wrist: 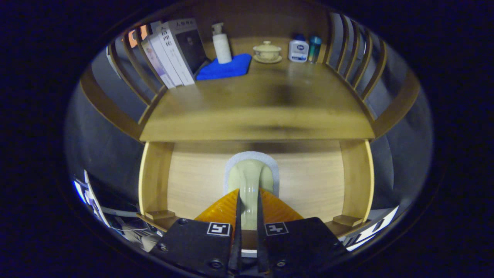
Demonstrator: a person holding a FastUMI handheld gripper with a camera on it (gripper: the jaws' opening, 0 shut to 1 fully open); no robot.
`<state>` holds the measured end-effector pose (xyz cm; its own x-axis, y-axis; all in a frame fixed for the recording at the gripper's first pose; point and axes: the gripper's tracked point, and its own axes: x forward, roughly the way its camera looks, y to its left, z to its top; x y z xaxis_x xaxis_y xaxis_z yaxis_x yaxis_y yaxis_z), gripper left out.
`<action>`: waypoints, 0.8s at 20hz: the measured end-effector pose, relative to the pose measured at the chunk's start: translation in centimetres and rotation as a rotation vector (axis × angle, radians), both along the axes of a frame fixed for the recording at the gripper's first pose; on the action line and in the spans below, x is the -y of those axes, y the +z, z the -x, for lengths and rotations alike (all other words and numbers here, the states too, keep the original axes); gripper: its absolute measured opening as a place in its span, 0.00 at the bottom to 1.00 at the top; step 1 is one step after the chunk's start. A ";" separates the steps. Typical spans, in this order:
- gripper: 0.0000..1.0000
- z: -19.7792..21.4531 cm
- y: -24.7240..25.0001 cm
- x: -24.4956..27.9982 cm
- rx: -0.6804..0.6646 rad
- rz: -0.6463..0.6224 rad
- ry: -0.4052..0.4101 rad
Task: Pull open the drawer, take out the items inside it, and place them on the countertop above the cabinet.
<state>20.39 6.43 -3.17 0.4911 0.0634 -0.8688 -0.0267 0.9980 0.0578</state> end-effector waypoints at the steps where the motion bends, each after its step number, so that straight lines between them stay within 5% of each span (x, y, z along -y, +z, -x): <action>1: 0.19 -0.6 1.2 0.3 0.020 -0.004 -0.006; 16: 0.19 -13.4 5.4 1.0 0.045 0.009 -0.068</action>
